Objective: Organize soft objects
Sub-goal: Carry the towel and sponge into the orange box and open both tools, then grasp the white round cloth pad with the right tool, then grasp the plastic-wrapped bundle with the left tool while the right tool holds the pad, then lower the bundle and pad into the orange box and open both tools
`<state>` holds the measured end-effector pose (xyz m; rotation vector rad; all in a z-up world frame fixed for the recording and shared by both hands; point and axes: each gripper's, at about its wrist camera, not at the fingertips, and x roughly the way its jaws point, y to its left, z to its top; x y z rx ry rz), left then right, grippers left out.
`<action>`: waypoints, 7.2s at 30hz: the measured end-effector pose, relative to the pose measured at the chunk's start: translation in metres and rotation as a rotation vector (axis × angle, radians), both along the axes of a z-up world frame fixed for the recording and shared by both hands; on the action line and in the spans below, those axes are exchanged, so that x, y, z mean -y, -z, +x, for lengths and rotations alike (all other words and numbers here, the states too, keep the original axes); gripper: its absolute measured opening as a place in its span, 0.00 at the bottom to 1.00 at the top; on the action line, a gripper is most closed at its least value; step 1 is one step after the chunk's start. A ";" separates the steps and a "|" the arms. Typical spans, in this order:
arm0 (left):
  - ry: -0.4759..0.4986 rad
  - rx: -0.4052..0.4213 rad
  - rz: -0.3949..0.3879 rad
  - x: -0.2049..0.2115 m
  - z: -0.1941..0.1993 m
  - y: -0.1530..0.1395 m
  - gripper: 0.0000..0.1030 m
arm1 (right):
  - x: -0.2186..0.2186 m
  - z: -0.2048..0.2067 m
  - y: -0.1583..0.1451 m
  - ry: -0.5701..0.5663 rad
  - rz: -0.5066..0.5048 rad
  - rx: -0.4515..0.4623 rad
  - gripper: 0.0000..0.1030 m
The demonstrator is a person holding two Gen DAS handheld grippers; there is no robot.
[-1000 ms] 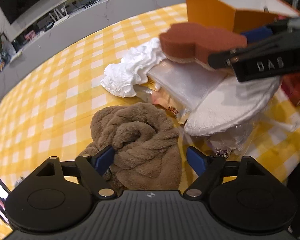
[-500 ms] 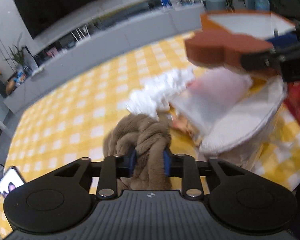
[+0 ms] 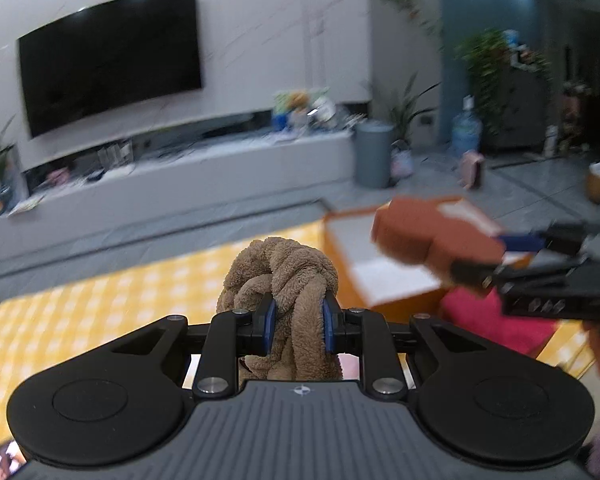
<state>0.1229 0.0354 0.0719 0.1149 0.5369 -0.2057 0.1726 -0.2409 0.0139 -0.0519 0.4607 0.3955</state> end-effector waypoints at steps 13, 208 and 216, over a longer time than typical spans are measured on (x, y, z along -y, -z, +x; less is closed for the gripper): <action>0.160 -0.137 -0.138 0.092 0.155 0.011 0.25 | 0.060 0.099 0.029 0.166 0.014 -0.208 0.59; 0.137 -0.169 -0.319 0.084 0.144 0.058 0.59 | 0.093 0.073 -0.006 0.236 0.075 -0.036 0.03; 0.141 -0.235 -0.291 0.106 0.180 0.090 0.59 | 0.094 0.130 0.030 0.297 -0.040 -0.141 0.03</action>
